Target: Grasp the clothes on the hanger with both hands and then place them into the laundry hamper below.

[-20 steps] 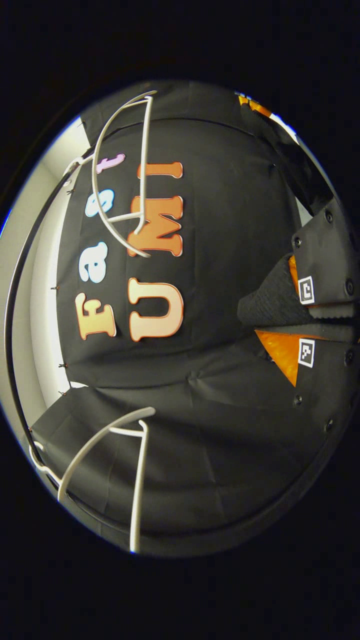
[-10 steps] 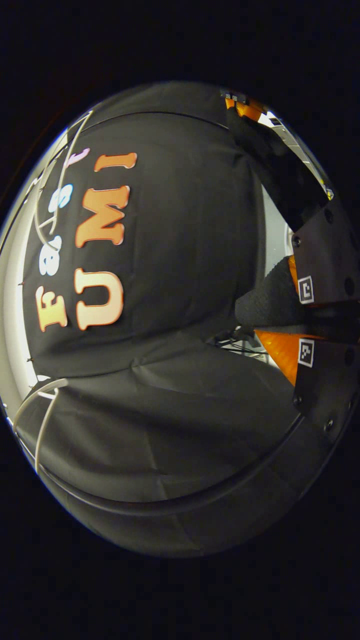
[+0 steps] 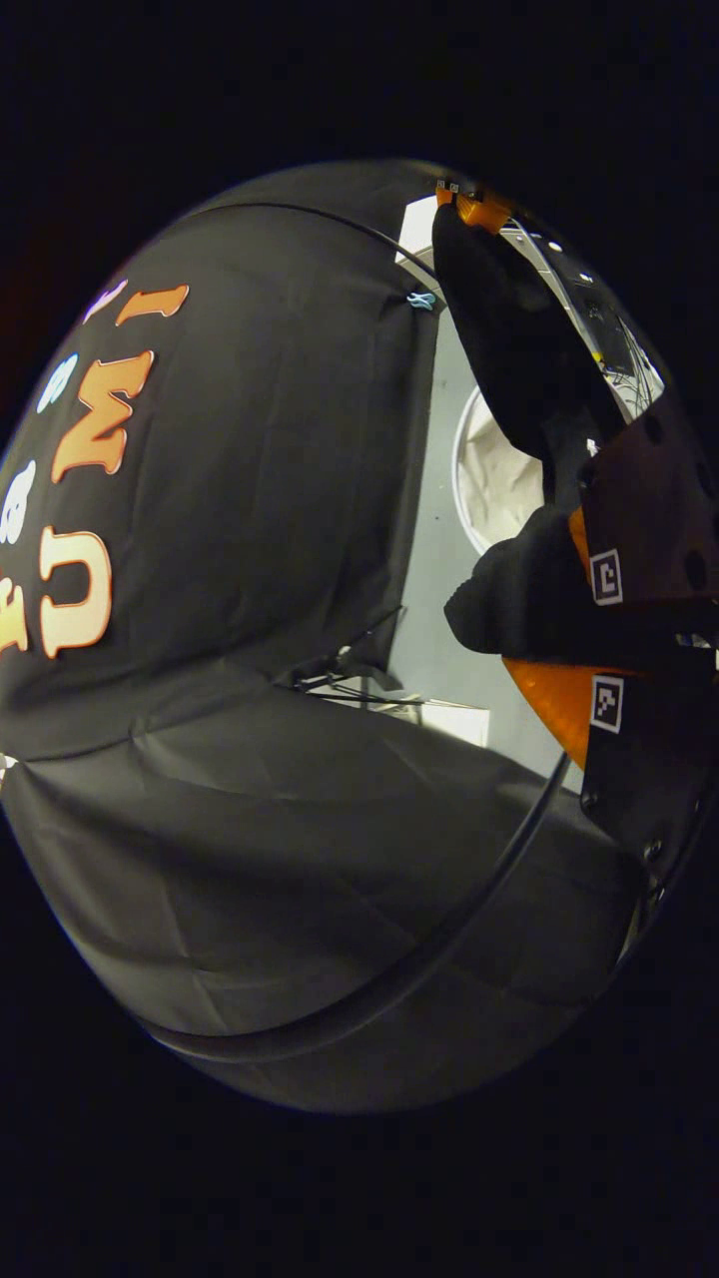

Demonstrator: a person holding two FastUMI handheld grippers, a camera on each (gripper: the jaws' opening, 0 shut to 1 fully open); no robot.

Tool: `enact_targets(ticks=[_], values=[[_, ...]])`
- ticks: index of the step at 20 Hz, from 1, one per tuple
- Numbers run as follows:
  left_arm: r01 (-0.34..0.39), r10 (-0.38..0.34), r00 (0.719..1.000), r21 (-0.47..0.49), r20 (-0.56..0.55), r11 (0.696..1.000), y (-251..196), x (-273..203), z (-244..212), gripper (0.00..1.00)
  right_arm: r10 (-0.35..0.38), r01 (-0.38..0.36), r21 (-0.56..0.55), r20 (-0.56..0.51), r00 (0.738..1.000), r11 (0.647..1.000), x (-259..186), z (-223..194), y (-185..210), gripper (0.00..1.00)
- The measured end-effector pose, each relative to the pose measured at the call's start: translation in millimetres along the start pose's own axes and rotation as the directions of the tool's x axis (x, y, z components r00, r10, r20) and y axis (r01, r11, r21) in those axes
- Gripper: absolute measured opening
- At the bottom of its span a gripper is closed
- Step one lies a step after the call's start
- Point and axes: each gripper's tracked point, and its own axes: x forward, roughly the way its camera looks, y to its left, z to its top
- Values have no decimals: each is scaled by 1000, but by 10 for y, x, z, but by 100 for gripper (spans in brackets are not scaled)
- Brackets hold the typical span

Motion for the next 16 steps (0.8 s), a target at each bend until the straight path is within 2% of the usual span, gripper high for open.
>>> enact_targets(ticks=[5,7,8,9,10,11,12,13,14,15,16], values=[[-7,8,997,10,-81,1000,-30,92,-274,11,13,-13,2,-75,997,1000,125,-298,104,6],[-34,36,994,15,-99,999,17,125,-368,13,35,-35,5,-91,995,999,147,-365,170,10],[-47,48,994,12,-102,999,83,168,-391,19,37,-37,-3,-92,995,999,175,-395,180,11],[-42,41,992,-3,-119,999,77,181,-426,25,33,-35,-17,-88,996,999,127,-363,158,20],[-31,28,989,-19,-145,999,49,191,-470,39,30,-32,-30,-89,996,999,164,-390,153,25],[-16,9,985,-35,-171,999,10,169,-539,51,32,-35,-35,-95,995,999,131,-413,156,33],[-15,7,983,-41,-185,999,-5,147,-582,64,35,-38,-31,-103,994,999,146,-468,174,36],[-21,14,982,-37,-188,999,29,183,-625,76,36,-38,-19,-108,994,999,140,-506,171,47],[-26,21,983,-27,-182,999,55,190,-607,88,33,-34,-8,-115,993,999,142,-535,157,52],[-24,21,984,-13,-180,1000,72,175,-632,100,24,-24,2,-125,992,1000,149,-558,132,53],[-19,18,985,-4,-174,1000,78,162,-626,99,18,-16,15,-136,990,1000,131,-616,95,63]])
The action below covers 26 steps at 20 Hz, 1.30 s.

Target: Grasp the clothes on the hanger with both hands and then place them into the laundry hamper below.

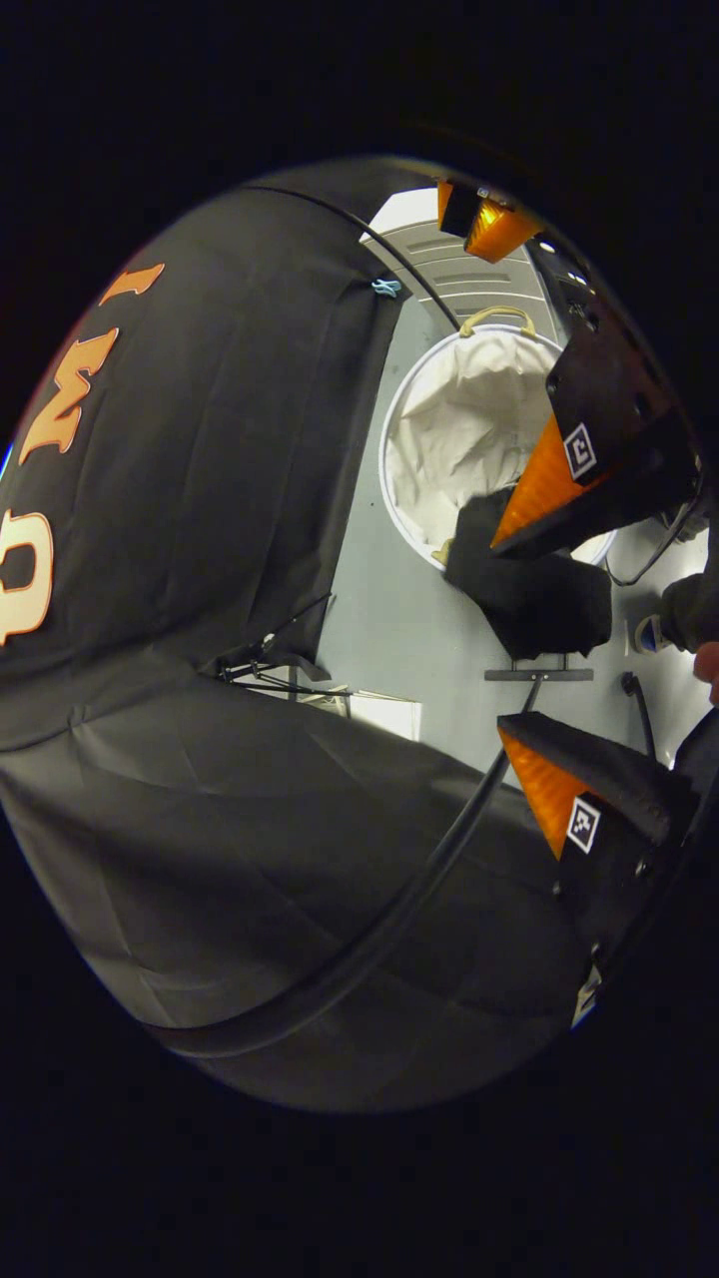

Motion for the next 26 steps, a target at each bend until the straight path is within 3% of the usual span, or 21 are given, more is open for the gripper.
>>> enact_targets(ticks=[3,5,9,15,20,26], values=[[9,-10,1000,7,18,1000,-23,-70,46,99,2,-1,42,-15,1000,999,1,-44,-33,80],[23,-23,1000,-2,22,1000,-52,-75,59,99,-5,6,60,-24,1000,998,17,-74,-88,85],[39,-37,997,-23,60,999,-122,-173,165,99,-48,50,64,-32,998,997,-79,-74,-207,89],[66,-57,975,-37,213,997,-174,-677,746,99,-71,62,93,89,994,994,-502,344,-389,91],[93,-67,927,-53,370,994,-204,-1179,1329,99,-96,75,105,211,973,992,-992,779,-537,90],[109,-78,826,-22,559,994,-265,-1988,2046,98,-126,75,152,360,924,985,-1669,1361,-747,91]])
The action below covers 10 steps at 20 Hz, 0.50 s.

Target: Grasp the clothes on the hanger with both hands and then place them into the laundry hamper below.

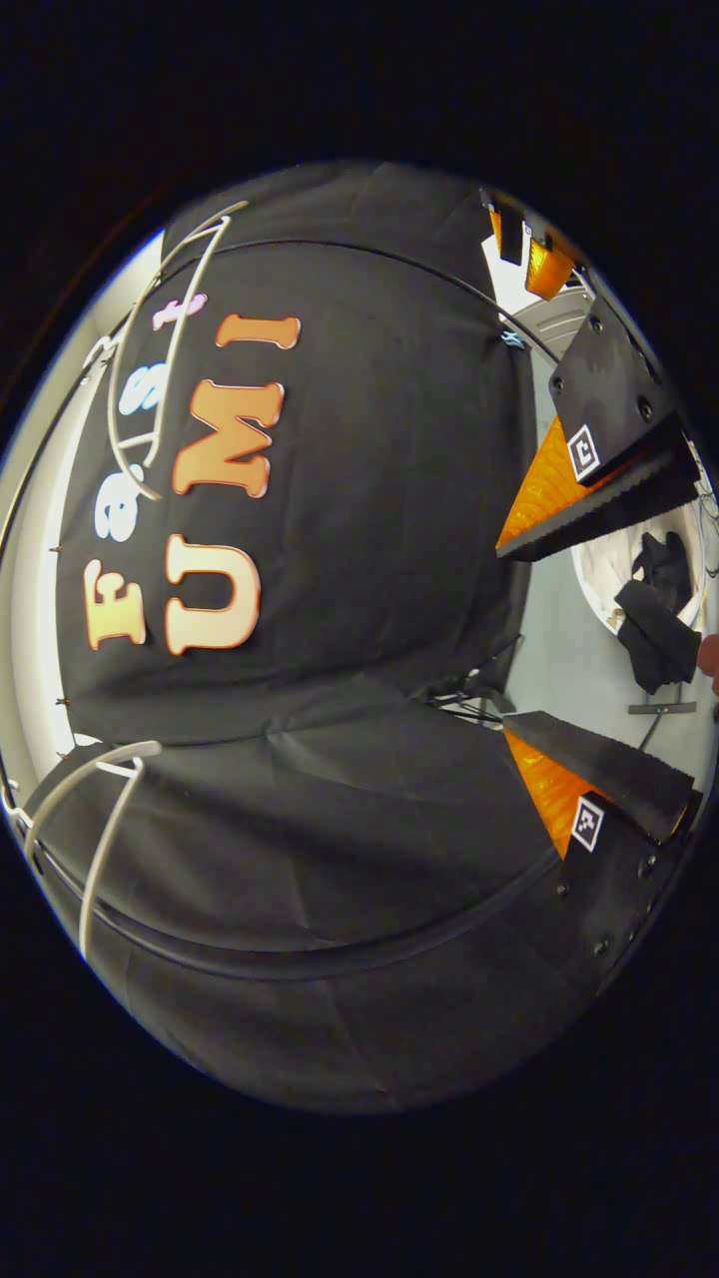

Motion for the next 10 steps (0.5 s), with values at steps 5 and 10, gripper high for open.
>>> enact_targets(ticks=[5,10], values=[[39,-35,994,-40,103,998,-70,-269,558,97,-22,14,65,129,991,998,-374,645,-244,91],[46,-40,977,-24,209,999,-124,-464,1073,94,-106,112,-8,275,956,994,-851,1273,-601,90]])
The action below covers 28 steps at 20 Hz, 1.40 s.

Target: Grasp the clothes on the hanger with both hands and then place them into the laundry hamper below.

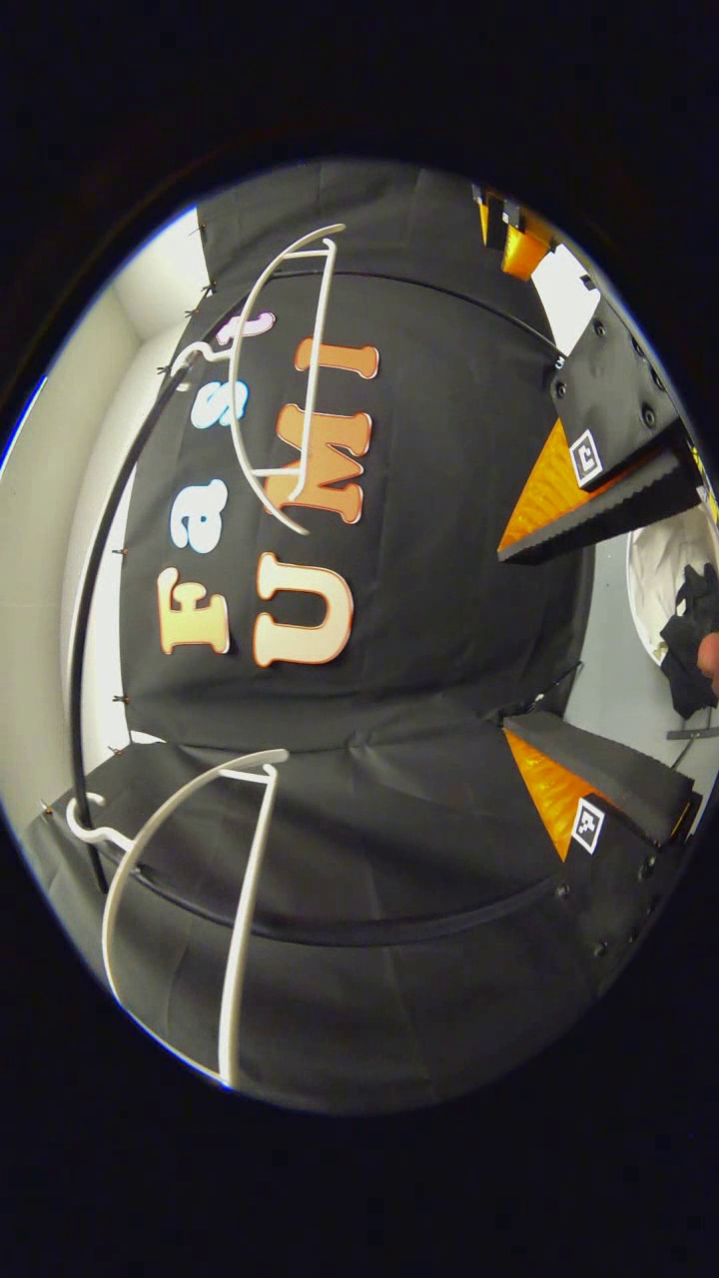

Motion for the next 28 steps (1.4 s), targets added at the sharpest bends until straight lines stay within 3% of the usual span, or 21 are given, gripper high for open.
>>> enact_targets(ticks=[5,10,11,13,17,19,22,23,28], values=[[5,-5,995,4,95,1000,-107,-199,460,94,-55,56,-2,131,990,998,-240,651,-262,90],[31,-30,985,-3,167,1000,-221,-331,800,94,-71,75,-11,222,972,997,-469,1003,-492,90],[32,-31,982,-4,186,999,-225,-355,860,94,-69,72,-6,230,971,997,-514,1039,-519,95],[17,-17,978,2,206,1000,-195,-411,931,95,-53,50,19,239,970,999,-618,1075,-560,90],[11,-10,978,-2,209,1000,-214,-484,957,94,-93,94,11,268,959,996,-740,1126,-772,91],[20,-16,977,-15,214,1000,-232,-518,968,100,-102,103,9,276,956,995,-750,1165,-792,91],[27,-22,976,-20,215,999,-245,-540,976,94,-107,108,13,285,953,994,-748,1183,-809,91],[27,-23,976,-15,216,1000,-252,-546,982,97,-108,108,15,283,953,994,-741,1174,-815,91],[29,-26,974,-9,225,1000,-257,-615,1026,94,-111,110,21,281,953,994,-786,1129,-794,91]])
